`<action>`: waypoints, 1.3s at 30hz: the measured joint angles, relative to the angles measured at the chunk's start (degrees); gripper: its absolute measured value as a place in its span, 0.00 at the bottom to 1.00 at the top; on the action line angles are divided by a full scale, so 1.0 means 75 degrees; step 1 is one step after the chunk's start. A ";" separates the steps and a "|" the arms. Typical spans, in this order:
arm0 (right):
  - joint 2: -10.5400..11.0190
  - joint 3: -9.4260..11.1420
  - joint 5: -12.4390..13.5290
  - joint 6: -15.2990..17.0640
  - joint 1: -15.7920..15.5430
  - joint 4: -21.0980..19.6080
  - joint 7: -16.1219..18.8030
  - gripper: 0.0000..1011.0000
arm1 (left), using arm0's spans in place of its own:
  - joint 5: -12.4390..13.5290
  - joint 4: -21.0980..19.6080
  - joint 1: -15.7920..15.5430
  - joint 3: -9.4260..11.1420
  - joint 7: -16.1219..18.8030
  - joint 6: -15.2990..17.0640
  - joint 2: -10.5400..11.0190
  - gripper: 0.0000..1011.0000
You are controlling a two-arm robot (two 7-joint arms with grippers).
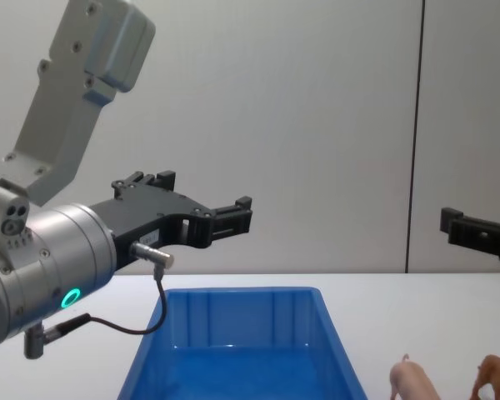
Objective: Pick up the two dolls from the table and place them into the box.
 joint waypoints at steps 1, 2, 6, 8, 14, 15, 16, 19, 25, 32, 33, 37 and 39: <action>0.0000 0.0000 0.0000 0.0000 0.0000 0.0000 0.0000 0.99 | 0.0000 0.0000 0.0000 0.0000 0.0000 0.0000 0.0000 0.99; 0.0000 0.0000 0.0000 0.0000 0.0000 0.0000 0.0000 0.99 | 0.0000 0.0000 0.0000 0.0000 0.0000 0.0000 0.0000 0.99; 0.0000 0.0000 0.0000 0.0000 0.0000 0.0000 0.0000 0.99 | 0.0000 0.0000 0.0000 0.0000 0.0000 0.0000 0.0000 0.99; 0.0000 0.0000 0.0000 0.0000 0.0000 0.0000 0.0000 0.99 | 0.0000 0.0000 0.0000 0.0000 0.0000 0.0000 0.0000 0.99; 0.0000 0.0000 0.0000 0.0000 0.0000 0.0000 0.0000 0.99 | 0.0000 0.0000 0.0000 0.0000 0.0000 0.0000 0.0000 0.99; 0.0000 0.0000 0.0000 0.0000 0.0000 0.0000 0.0000 0.99 | 0.0000 0.0000 0.0000 0.0000 0.0000 0.0000 0.0000 0.99; 0.0000 0.0000 0.0001 0.0000 0.0000 0.0000 0.0000 0.99 | 0.0000 0.0000 0.0000 0.0001 0.0000 0.0000 0.0000 0.99; 0.0000 0.0000 0.0000 0.0000 0.0000 0.0000 0.0000 0.99 | 0.0000 0.0000 0.0000 0.0000 0.0000 0.0000 0.0000 0.99; 0.0001 0.0000 0.0000 0.0000 0.0000 0.0000 0.0000 0.99 | 0.0000 0.0000 0.0000 0.0000 0.0000 0.0000 0.0000 0.99; 0.0024 0.0025 0.0027 0.0046 0.0003 0.0032 0.0035 0.99 | 0.0001 0.0000 0.0000 0.0000 0.0000 0.0000 0.0000 0.99; 0.0031 0.0032 0.0035 0.0062 0.0003 0.0039 0.0045 0.99 | 0.0001 0.0000 0.0000 0.0000 0.0000 0.0000 0.0000 0.99; 0.0093 0.0085 0.0105 0.0182 -0.0005 0.0081 0.0111 0.99 | 0.0001 0.0000 0.0000 0.0000 0.0000 0.0000 0.0000 0.99; 0.0145 0.0123 0.0159 0.0278 -0.0024 0.0105 0.0161 0.99 | 0.0001 0.0000 0.0000 0.0000 0.0000 0.0000 0.0000 0.99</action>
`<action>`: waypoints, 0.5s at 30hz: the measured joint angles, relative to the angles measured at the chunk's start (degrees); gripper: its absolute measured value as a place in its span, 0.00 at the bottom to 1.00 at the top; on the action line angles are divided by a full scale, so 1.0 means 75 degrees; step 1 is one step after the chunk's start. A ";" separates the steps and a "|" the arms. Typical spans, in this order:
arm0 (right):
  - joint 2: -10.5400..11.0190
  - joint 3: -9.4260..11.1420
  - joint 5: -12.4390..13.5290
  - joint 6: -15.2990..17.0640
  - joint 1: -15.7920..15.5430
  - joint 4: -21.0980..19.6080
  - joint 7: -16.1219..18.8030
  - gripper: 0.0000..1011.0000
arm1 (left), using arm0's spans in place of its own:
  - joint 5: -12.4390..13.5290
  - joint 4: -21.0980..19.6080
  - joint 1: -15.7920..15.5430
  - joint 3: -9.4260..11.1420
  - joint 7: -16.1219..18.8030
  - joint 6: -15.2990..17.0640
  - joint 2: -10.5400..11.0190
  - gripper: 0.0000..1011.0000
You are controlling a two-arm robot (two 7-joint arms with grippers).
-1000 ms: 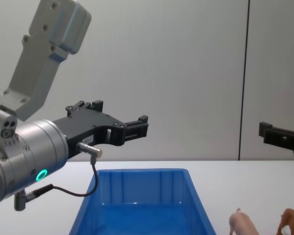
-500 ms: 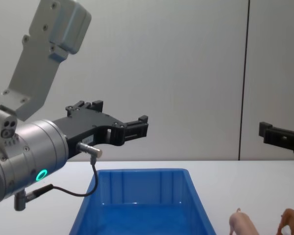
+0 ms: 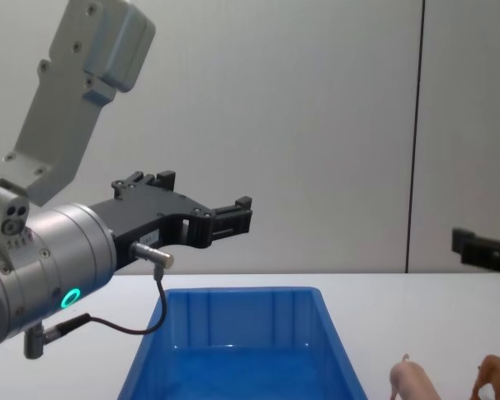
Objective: Pick up the two dolls from the table and place them into the box.
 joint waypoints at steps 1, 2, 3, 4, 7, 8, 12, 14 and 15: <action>0.0018 0.0012 0.0018 0.0031 -0.0009 0.0007 0.0016 0.99 | 0.0000 0.0000 0.0000 0.0000 0.0001 0.0000 0.0000 0.99; 0.0045 0.0027 0.0036 0.0061 -0.0024 0.0018 0.0031 0.99 | 0.0000 0.0000 0.0000 0.0000 0.0000 0.0000 0.0000 0.99; 0.0094 0.0057 0.0075 0.0133 -0.0052 0.0033 0.0067 0.99 | 0.0000 0.0000 0.0000 0.0000 0.0000 0.0000 0.0000 0.99; 0.0109 0.0067 0.0090 0.0165 -0.0063 0.0037 0.0083 0.99 | 0.0000 0.0000 0.0000 0.0000 0.0000 0.0000 0.0000 0.99; 0.0213 0.0124 0.0151 0.0310 -0.0143 0.0055 0.0151 0.99 | 0.0000 0.0000 0.0000 0.0000 0.0000 0.0000 0.0000 0.99; 0.0237 0.0137 0.0165 0.0340 -0.0164 0.0056 0.0167 0.99 | 0.0000 0.0000 0.0000 0.0000 0.0000 0.0000 0.0000 0.99; 0.0375 0.0203 0.0238 0.0533 -0.0289 0.0057 0.0261 0.99 | 0.0000 0.0000 0.0000 0.0000 0.0000 0.0000 0.0000 0.99; 0.0414 0.0223 0.0258 0.0590 -0.0329 0.0057 0.0289 0.99 | 0.0000 0.0000 0.0000 0.0000 0.0000 0.0000 0.0000 0.99; 0.0457 0.0242 0.0277 0.0644 -0.0371 0.0056 0.0317 0.99 | 0.0000 0.0000 0.0000 0.0000 0.0000 0.0000 0.0000 0.99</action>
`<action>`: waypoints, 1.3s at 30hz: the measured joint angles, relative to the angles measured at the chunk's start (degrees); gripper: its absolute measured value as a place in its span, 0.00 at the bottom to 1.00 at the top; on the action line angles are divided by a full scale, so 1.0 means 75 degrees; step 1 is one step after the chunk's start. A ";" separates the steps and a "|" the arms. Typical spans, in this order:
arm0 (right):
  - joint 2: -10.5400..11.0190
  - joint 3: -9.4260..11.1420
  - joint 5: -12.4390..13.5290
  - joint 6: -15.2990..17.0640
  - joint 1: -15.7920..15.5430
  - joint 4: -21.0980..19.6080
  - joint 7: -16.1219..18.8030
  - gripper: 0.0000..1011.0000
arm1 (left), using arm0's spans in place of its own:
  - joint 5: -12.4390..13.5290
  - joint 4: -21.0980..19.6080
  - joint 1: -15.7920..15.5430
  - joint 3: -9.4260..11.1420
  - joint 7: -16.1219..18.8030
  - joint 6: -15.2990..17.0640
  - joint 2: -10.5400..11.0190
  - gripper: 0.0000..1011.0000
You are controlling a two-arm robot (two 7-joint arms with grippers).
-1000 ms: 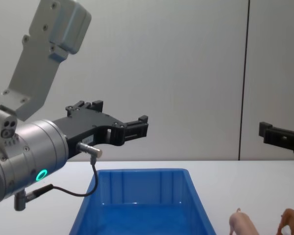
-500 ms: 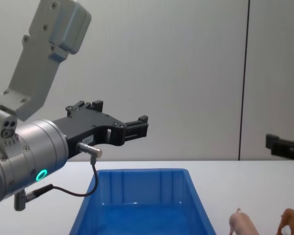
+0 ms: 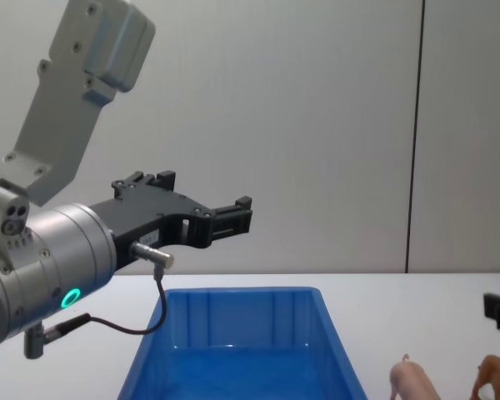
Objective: Pick up the two dolls from the table and place them into the box.
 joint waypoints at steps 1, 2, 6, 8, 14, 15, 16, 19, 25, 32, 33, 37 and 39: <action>0.0018 0.0009 0.0009 0.0026 -0.0017 0.0000 0.0012 0.99 | 0.0000 0.0000 0.0000 0.0000 0.0000 0.0000 0.0000 0.99; 0.0049 0.0021 0.0026 0.0082 -0.0048 0.0000 0.0039 0.99 | 0.0000 0.0000 0.0000 0.0000 0.0000 0.0000 0.0000 0.99; 0.0099 0.0043 0.0052 0.0191 -0.0102 0.0012 0.0086 0.99 | 0.0000 0.0000 0.0000 0.0000 0.0000 0.0000 0.0000 0.99; 0.0119 0.0047 0.0063 0.0261 -0.0129 0.0047 0.0121 0.99 | 0.0000 0.0000 0.0000 0.0000 0.0000 0.0000 0.0000 0.99; 0.0122 0.0038 0.0067 0.0441 -0.0145 0.0180 0.0222 0.99 | 0.0000 0.0000 0.0000 0.0000 0.0000 0.0000 0.0000 0.99; 0.0118 0.0034 0.0067 0.0463 -0.0144 0.0197 0.0233 0.99 | 0.0000 0.0000 0.0000 0.0000 0.0000 0.0000 0.0000 0.99; 0.0107 0.0020 0.0064 0.0505 -0.0140 0.0239 0.0257 0.99 | 0.0000 0.0000 0.0000 0.0000 0.0000 0.0000 0.0000 0.99; 0.0081 -0.0002 0.0058 0.0595 -0.0124 0.0322 0.0302 0.99 | 0.0000 0.0000 0.0000 0.0000 0.0000 0.0000 0.0000 0.99; 0.0012 -0.0049 0.0046 0.0727 -0.0064 0.0492 0.0386 0.93 | 0.0000 0.0000 0.0000 0.0000 0.0000 0.0000 0.0000 0.99; -0.0084 -0.0101 0.0045 0.0835 0.0038 0.0676 0.0444 0.75 | 0.0000 0.0000 0.0000 0.0000 0.0000 0.0000 0.0000 0.99; -0.0093 -0.0107 0.0044 0.0844 0.0048 0.0694 0.0448 0.75 | 0.0000 0.0000 0.0000 0.0000 0.0000 0.0000 0.0000 0.99; -0.0139 -0.0126 0.0035 0.0878 0.0100 0.0777 0.0451 0.61 | 0.0000 0.0000 0.0000 0.0000 0.0000 0.0000 0.0000 0.99; -0.0163 -0.0137 0.0020 0.0882 0.0125 0.0818 0.0451 0.55 | 0.0000 0.0000 0.0000 0.0000 0.0000 0.0000 0.0000 0.99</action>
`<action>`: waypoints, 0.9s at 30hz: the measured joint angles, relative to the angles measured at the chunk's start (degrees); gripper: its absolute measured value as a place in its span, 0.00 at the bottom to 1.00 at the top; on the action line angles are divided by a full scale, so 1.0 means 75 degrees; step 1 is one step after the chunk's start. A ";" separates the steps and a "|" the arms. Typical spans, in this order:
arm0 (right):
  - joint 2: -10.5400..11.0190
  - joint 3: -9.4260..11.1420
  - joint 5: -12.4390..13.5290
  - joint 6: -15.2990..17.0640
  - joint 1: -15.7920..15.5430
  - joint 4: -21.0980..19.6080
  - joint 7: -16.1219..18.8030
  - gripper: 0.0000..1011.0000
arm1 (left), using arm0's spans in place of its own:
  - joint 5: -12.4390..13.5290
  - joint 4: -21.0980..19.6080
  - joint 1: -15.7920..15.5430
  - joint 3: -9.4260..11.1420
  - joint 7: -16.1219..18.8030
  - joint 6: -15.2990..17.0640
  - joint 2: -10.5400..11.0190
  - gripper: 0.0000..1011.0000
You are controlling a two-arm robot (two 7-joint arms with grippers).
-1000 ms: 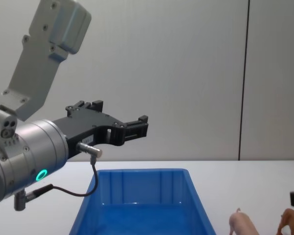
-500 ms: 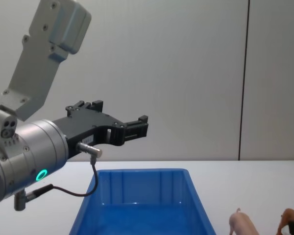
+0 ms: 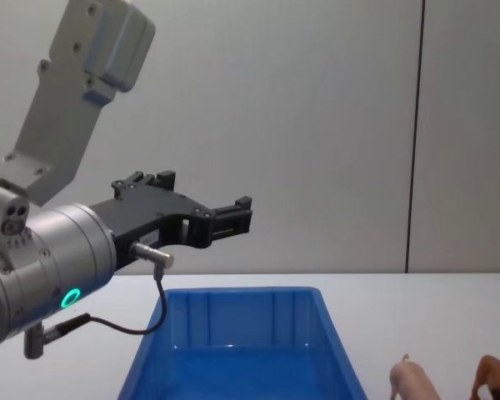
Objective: Pick up the two dolls from the table and place them into the box.
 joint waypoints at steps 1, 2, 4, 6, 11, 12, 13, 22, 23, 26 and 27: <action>-0.0007 -0.0002 -0.0005 0.0000 0.0007 0.0009 -0.0001 0.51 | 0.0000 0.0000 0.0000 0.0000 0.0000 0.0000 0.0000 0.99; -0.0014 -0.0004 -0.0016 -0.0002 0.0013 0.0018 -0.0003 0.48 | 0.0000 0.0000 0.0000 0.0000 0.0000 0.0000 0.0000 0.99; -0.0032 -0.0013 -0.0045 -0.0029 0.0029 0.0035 -0.0015 0.44 | 0.0000 0.0000 0.0000 0.0000 0.0000 0.0000 0.0000 0.99; -0.0045 -0.0022 -0.0083 -0.0090 0.0039 0.0037 -0.0032 0.44 | 0.0000 0.0000 0.0000 0.0000 0.0000 0.0000 0.0000 0.99; -0.0065 -0.0033 -0.0196 -0.0289 0.0053 -0.0005 -0.0069 0.44 | 0.0000 0.0000 0.0000 0.0000 0.0000 0.0000 0.0000 0.99; -0.0067 -0.0033 -0.0213 -0.0322 0.0056 -0.0020 -0.0073 0.44 | 0.0000 0.0000 0.0000 0.0000 0.0000 0.0000 0.0000 0.99; -0.0073 -0.0035 -0.0247 -0.0395 0.0064 -0.0055 -0.0079 0.44 | 0.0000 0.0000 0.0000 0.0000 0.0000 0.0000 0.0000 0.99; -0.0140 -0.0051 -0.0370 -0.0813 0.0216 -0.0374 0.0063 0.44 | 0.0000 0.0000 0.0000 0.0000 0.0000 0.0000 0.0000 0.99; -0.0151 -0.0055 -0.0372 -0.0829 0.0238 -0.0399 0.0087 0.44 | 0.0000 0.0000 0.0000 0.0000 0.0000 0.0000 0.0000 0.99; -0.0190 -0.0069 -0.0375 -0.0883 0.0319 -0.0471 0.0206 0.44 | 0.0000 0.0000 0.0000 0.0000 0.0000 0.0000 0.0000 0.99; -0.0229 -0.0086 -0.0377 -0.0905 0.0391 -0.0519 0.0302 0.44 | 0.0000 0.0000 0.0000 0.0000 0.0000 0.0000 0.0000 0.99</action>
